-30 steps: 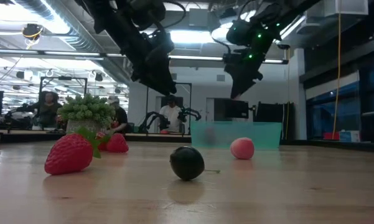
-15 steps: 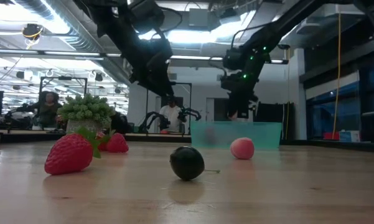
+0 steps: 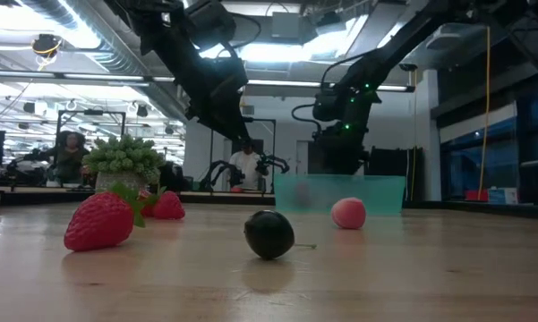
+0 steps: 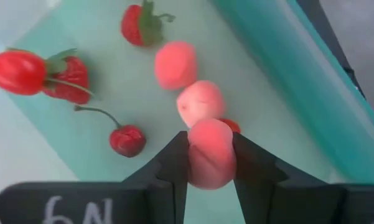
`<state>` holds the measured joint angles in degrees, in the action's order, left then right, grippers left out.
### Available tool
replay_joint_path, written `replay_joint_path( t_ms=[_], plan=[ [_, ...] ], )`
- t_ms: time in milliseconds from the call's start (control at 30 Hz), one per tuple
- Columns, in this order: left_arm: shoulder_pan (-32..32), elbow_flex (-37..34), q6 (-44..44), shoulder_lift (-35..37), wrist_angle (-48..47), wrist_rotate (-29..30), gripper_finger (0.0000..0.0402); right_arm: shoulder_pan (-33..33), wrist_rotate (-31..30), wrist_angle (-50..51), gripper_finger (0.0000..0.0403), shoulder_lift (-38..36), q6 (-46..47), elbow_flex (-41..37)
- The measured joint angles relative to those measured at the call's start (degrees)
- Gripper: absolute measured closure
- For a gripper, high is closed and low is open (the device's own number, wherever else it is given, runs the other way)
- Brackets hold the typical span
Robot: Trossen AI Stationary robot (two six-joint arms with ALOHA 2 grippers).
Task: Pick and placing Produce into tupperware
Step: Put the peach into the blue bin
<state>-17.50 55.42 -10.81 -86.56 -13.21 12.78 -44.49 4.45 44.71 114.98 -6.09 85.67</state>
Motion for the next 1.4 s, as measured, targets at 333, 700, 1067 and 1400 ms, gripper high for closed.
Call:
replay_joint_path(
  t_ms=[333,700,1067,1400],
  plan=[
    [0.0,0.0,-0.13,0.0,-0.02,0.0,0.0225,-0.24,-2.28,5.17,0.0299,-0.11,1.42,-0.12],
    [0.0,0.0,-0.61,0.0,-0.02,0.0,0.0225,-0.42,-2.29,1.76,0.0299,-0.16,1.18,-3.4],
    [0.33,0.0,-0.61,0.0,-0.08,0.0,0.0225,-1.01,-3.28,-0.68,0.0294,1.13,2.3,-3.5],
    [0.33,0.02,-0.61,0.0,-0.15,0.0,0.0225,-1.11,-3.3,0.52,0.0204,1.13,1.23,-3.26]
  ],
)
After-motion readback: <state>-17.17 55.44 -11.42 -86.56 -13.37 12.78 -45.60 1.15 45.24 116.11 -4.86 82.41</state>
